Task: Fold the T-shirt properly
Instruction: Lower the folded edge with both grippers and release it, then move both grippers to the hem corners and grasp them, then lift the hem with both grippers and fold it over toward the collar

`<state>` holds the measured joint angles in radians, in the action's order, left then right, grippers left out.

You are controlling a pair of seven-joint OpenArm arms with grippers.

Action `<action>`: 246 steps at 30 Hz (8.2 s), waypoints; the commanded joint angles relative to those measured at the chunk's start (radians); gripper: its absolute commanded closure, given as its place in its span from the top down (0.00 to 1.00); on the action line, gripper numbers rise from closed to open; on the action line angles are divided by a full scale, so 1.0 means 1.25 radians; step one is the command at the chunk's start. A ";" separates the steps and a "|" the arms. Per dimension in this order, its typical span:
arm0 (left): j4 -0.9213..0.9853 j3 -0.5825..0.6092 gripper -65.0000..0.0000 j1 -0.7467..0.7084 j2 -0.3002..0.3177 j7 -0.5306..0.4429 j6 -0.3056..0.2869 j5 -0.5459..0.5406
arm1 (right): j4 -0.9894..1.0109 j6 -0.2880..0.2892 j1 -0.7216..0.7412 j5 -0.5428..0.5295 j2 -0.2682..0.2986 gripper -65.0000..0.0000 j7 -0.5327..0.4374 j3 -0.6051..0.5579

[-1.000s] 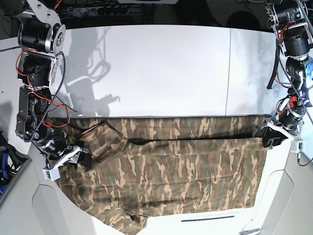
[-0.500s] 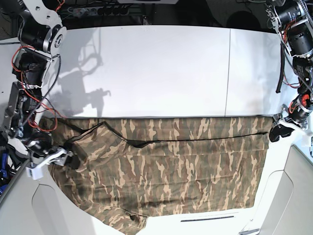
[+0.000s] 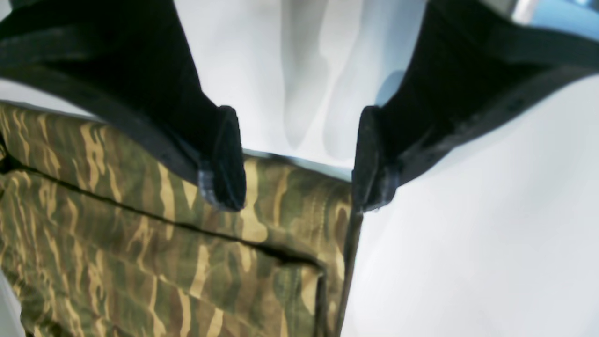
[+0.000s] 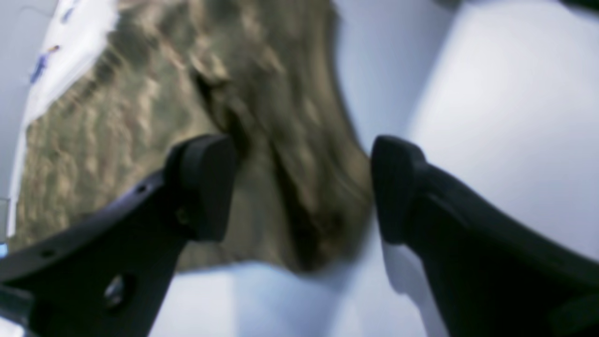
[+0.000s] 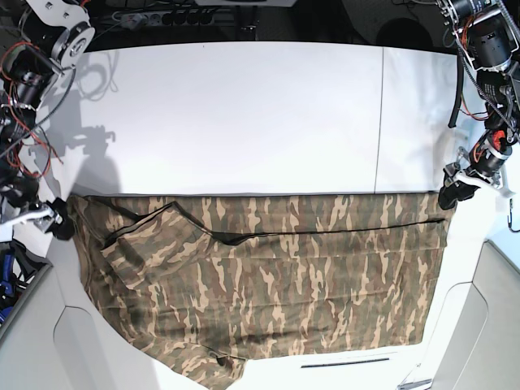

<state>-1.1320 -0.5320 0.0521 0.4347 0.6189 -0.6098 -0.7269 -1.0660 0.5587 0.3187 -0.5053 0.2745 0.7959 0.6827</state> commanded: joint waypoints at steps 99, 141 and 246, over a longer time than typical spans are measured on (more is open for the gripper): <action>-0.635 -0.009 0.48 -0.618 -0.009 0.023 0.024 0.023 | -0.399 0.038 -0.594 -0.336 -0.047 0.29 0.172 0.156; -0.234 0.072 0.53 -0.067 0.081 0.016 0.060 0.093 | 0.040 -0.004 0.078 0.081 0.104 0.57 -0.191 -0.128; -0.191 0.258 0.00 -0.113 0.228 0.501 -0.071 -0.439 | -0.194 0.025 -0.273 -0.126 0.162 0.60 -0.026 -0.192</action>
<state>-1.3556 -0.1993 -0.1024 0.6971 1.2564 -0.6899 -1.2568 -1.2938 0.5877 -0.0364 -0.6498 0.4541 0.7891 0.4313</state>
